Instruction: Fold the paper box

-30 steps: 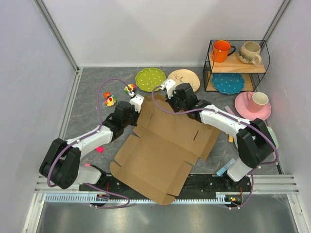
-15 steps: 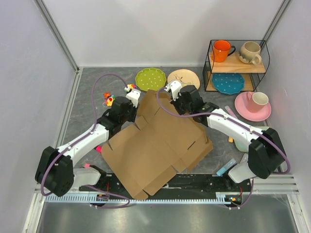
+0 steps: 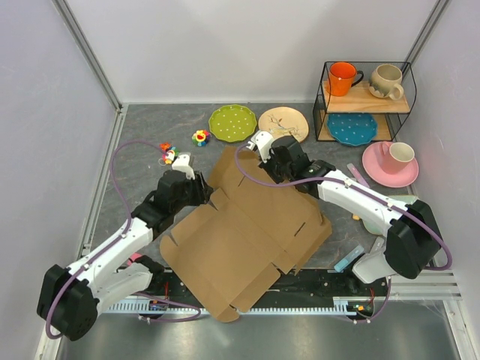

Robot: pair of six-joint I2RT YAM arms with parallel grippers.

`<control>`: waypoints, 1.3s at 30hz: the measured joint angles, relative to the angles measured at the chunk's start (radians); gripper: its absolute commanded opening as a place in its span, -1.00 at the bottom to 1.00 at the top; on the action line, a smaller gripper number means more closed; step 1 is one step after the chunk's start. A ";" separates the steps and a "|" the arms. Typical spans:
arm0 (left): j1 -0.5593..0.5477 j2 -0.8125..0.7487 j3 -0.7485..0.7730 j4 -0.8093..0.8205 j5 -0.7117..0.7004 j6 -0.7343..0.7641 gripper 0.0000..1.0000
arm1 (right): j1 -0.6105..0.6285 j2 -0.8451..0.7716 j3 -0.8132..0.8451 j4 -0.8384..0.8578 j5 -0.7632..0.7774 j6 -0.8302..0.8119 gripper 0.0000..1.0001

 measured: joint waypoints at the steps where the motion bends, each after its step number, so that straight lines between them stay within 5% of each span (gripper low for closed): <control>1: -0.002 -0.019 -0.036 0.009 0.024 -0.045 0.10 | 0.001 0.000 0.002 -0.005 0.002 0.000 -1.00; 7: -0.018 -0.007 -0.137 0.010 0.095 -0.177 0.21 | 0.004 0.001 0.015 -0.029 0.002 0.004 -1.00; 22: -0.019 0.240 -0.122 0.108 0.023 -0.223 0.18 | 0.024 0.002 0.031 -0.040 0.002 0.004 -1.00; 39: -0.113 0.276 -0.221 0.424 0.010 -0.195 -0.33 | 0.039 0.002 0.031 -0.039 0.002 0.005 -1.00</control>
